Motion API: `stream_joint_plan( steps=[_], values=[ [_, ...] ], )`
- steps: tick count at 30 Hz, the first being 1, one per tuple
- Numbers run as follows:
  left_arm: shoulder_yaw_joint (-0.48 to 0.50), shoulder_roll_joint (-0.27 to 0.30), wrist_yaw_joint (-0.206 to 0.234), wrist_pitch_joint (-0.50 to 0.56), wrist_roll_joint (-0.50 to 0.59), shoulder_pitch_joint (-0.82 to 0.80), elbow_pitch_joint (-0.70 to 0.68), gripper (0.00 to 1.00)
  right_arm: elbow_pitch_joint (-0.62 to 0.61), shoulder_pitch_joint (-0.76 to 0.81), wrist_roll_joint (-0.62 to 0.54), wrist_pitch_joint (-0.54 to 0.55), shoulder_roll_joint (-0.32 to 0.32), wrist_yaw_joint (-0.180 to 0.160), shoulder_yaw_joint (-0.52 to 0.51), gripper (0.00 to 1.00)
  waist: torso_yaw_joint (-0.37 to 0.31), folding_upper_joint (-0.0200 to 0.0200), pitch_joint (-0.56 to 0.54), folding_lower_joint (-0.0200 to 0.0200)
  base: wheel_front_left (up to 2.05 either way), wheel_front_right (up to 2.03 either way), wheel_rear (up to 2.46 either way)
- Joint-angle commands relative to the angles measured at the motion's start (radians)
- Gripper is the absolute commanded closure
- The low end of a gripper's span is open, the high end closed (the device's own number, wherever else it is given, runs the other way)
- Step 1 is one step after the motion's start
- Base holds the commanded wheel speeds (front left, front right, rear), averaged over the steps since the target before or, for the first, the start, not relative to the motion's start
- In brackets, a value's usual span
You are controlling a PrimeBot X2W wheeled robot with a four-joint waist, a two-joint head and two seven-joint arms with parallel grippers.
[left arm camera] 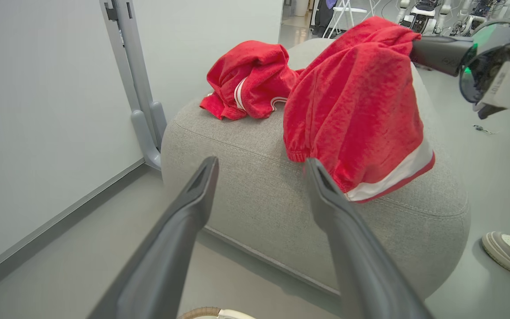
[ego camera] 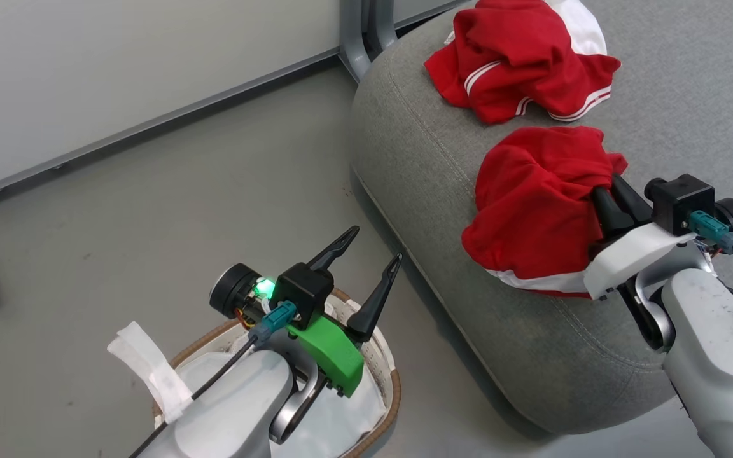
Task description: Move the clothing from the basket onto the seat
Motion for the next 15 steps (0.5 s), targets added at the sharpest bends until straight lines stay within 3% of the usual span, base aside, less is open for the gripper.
stream_joint_plan(
  steps=[1, 9, 15],
  values=[
    [0.003, 0.000, -0.005, -0.003, 0.013, -0.006, 0.004, 0.00, 0.000, -0.012, -0.008, -0.005, -0.008, -0.001, -0.006, 1.00, -0.024, 0.0096, 0.035, 0.0000, 0.00, 0.00, 0.00],
    [0.026, -0.021, -0.001, -0.003, 0.029, 0.023, -0.005, 0.00, 0.023, -0.125, -0.039, -0.005, -0.097, -0.001, -0.038, 1.00, 0.037, 0.0096, 0.050, 0.0000, 0.00, 0.00, 0.00],
    [0.040, -0.045, -0.002, -0.002, 0.055, 0.015, -0.018, 0.00, 0.053, -0.283, -0.076, 0.043, -0.245, -0.001, -0.063, 1.00, 0.125, 0.0096, 0.094, 0.0000, 0.00, 0.00, 0.00]
  ],
)
